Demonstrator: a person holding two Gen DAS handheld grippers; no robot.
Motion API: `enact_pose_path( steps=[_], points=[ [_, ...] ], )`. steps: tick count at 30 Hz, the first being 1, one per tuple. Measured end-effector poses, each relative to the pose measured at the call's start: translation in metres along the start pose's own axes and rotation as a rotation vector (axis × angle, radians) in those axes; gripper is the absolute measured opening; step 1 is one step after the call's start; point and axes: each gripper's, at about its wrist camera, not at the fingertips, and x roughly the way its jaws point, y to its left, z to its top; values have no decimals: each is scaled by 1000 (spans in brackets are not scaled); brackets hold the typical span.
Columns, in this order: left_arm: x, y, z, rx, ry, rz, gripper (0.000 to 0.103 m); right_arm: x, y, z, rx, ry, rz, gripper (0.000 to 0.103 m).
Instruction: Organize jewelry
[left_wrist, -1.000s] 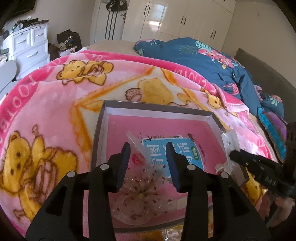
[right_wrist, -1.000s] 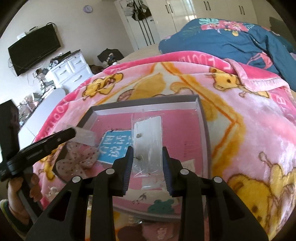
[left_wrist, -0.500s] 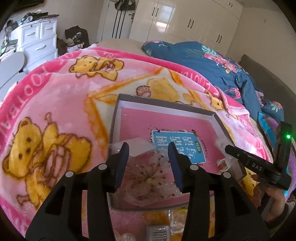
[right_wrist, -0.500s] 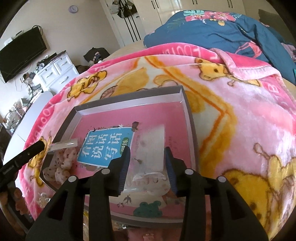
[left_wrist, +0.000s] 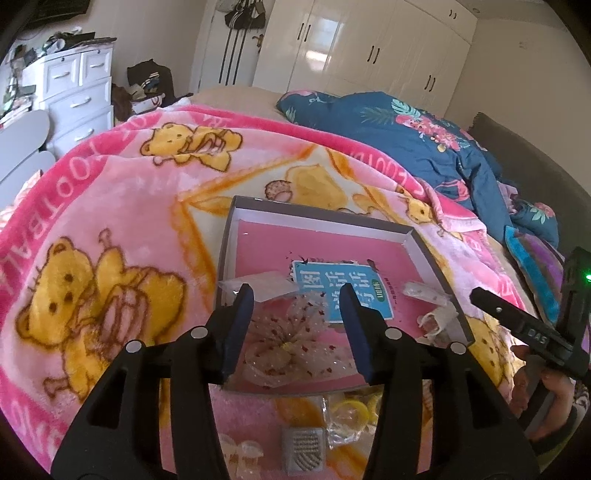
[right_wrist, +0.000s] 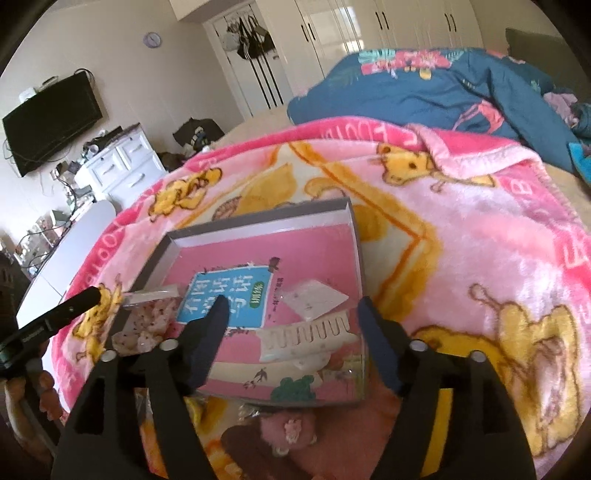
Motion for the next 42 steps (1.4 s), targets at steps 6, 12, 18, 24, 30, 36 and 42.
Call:
enact_pose_path(
  steps=[6, 12, 18, 24, 30, 36, 42],
  points=[
    [-16, -5, 2, 9, -23, -3, 46, -31, 9, 0, -24, -54, 18, 85],
    [-36, -6, 4, 4, -46, 4, 57, -56, 15, 0, -35, -94, 31, 93],
    [-60, -6, 6, -15, -89, 5, 66, -75, 20, 0, -45, -122, 38, 93],
    [-89, -5, 7, -25, -143, 5, 81, -92, 24, -1, -52, -150, 41, 93],
    [-111, -3, 5, -43, -181, 6, 92, -108, 30, -4, -80, -169, 49, 93],
    [-124, -1, 0, -51, -185, 10, 93, -121, 37, -11, -114, -178, 57, 93],
    [-134, 0, -6, -47, -189, 18, 94, -132, 44, -17, -148, -183, 65, 93]
  ],
)
